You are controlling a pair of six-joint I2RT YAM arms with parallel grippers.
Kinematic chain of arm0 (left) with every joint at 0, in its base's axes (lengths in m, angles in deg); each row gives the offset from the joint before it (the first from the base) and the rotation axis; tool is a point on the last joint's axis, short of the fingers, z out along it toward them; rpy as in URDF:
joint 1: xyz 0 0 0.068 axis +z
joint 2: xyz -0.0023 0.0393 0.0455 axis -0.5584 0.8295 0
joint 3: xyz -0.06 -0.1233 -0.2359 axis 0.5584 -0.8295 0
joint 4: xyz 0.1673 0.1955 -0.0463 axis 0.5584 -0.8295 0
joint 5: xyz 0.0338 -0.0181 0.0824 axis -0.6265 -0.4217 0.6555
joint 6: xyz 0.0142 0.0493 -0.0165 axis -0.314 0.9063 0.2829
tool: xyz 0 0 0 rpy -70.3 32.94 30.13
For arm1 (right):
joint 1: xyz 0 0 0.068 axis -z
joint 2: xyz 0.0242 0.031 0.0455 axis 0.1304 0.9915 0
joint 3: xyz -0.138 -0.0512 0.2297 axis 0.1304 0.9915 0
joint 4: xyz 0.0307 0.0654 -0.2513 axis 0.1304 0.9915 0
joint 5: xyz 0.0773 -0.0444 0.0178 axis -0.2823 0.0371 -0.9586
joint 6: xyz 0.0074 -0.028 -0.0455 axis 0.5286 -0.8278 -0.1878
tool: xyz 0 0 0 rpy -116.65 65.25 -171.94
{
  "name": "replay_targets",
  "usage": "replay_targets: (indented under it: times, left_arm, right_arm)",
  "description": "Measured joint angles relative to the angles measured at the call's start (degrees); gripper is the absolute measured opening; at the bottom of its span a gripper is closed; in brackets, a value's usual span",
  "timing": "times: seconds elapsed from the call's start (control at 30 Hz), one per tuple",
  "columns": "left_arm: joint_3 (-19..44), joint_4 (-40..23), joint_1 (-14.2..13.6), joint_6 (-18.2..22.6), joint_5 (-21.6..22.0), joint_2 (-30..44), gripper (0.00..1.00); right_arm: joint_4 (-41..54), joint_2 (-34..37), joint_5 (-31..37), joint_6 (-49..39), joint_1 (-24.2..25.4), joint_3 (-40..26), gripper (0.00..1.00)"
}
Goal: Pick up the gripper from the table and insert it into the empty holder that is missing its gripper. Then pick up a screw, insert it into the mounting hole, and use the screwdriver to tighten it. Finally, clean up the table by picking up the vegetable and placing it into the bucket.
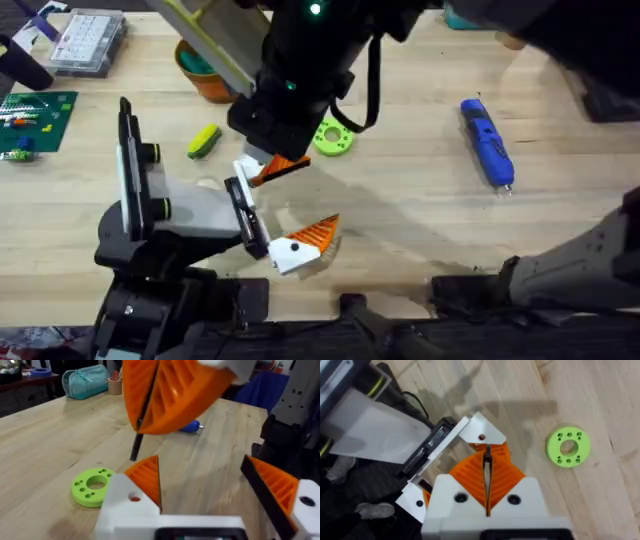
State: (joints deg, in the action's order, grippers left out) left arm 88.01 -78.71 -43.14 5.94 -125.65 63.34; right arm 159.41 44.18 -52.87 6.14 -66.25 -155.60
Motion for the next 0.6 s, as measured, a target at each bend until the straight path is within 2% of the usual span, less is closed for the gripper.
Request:
replay_targets:
  times: [0.6]
  left_arm:
    - [0.02, 0.00, 0.00, 0.00, 0.00, 0.00, 0.985]
  right_arm:
    - [0.00, 0.54, 0.00, -0.22, -0.70, 0.00, 0.012]
